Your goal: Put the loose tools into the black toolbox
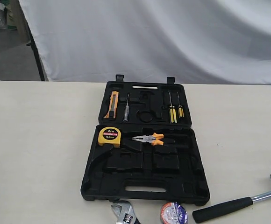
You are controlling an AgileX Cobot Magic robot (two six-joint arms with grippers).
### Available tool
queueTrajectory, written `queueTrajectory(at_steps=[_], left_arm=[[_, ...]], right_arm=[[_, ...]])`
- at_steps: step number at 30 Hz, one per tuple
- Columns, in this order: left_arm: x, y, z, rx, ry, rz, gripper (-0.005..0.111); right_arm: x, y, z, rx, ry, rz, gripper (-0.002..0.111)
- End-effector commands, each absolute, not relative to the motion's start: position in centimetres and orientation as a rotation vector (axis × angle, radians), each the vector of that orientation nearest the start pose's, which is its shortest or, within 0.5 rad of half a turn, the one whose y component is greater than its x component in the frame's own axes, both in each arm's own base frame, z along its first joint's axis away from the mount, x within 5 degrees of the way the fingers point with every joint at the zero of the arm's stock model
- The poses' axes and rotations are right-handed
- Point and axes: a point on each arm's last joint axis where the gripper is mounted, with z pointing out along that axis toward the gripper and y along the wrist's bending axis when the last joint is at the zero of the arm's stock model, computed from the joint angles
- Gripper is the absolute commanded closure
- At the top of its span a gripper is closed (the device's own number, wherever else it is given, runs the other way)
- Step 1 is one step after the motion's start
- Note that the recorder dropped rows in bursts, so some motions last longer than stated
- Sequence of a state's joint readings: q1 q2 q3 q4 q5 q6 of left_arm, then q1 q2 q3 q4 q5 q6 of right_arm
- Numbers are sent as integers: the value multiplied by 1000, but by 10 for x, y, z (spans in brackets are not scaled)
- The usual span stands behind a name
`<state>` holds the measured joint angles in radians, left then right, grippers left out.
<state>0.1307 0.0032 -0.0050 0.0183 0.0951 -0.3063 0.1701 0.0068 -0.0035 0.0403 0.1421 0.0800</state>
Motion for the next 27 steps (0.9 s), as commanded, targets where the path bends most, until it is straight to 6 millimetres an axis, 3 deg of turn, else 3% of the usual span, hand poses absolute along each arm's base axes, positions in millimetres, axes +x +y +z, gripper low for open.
queueTrajectory(at_steps=[1,24,27], left_arm=[[55,9,208,-346,1526,-103,106],[55,9,208,-346,1526,-103,106],[55,9,208,-346,1526,-103,106]], right_arm=[[56,10,201,-41,1623,223,109],[56,10,206,56,1571,329,109],[55,9,213,60,1499,331,109]])
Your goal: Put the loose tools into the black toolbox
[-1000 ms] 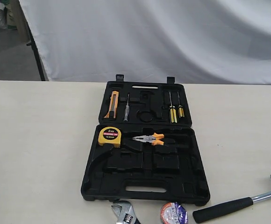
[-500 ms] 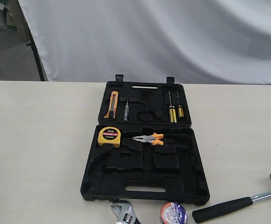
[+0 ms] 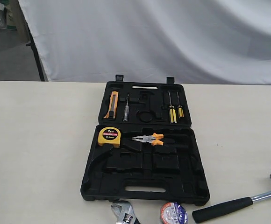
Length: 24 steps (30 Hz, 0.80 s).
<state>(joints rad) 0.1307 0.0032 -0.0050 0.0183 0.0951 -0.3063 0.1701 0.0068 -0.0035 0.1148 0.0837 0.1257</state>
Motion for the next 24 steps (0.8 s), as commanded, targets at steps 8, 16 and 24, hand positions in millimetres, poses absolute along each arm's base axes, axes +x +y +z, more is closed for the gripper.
queueTrajectory(at_steps=[8,16,24], left_arm=[[55,9,208,-346,1526,-103,106],[55,9,208,-346,1526,-103,106],[55,9,208,-346,1526,-103,106]], right_arm=[[56,10,210,69,1532,342,109],[71,14,198,53,1721,335,109],[99,39,189,-86,2007,424,109]])
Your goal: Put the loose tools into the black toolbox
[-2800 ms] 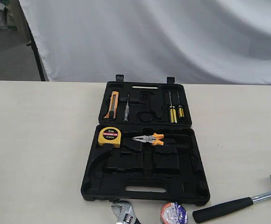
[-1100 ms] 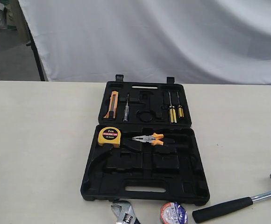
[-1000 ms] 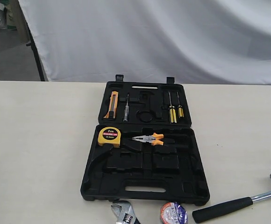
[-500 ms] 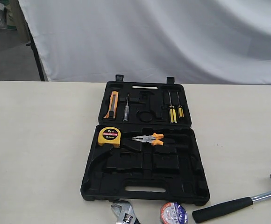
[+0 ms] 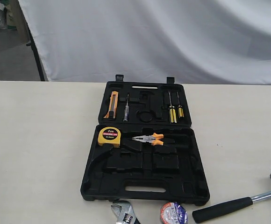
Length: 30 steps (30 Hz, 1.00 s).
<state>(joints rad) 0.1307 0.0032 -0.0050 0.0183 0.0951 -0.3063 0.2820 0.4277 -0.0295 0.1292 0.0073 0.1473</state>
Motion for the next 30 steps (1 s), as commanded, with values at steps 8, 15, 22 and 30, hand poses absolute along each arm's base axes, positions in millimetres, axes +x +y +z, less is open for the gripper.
queueTrajectory(at_steps=[8,15,22,30], left_arm=[[55,9,208,-346,1526,-103,106],[55,9,208,-346,1526,-103,106],[55,9,208,-346,1526,-103,106],[55,9,208,-346,1526,-103,106]], right_arm=[[128,91,173,-348,2258,488,95],[126,153,167,-775,2387,498,33],[137,182,164,-963,2459,414,32],[146,191,151,-1043,2493,334,32]])
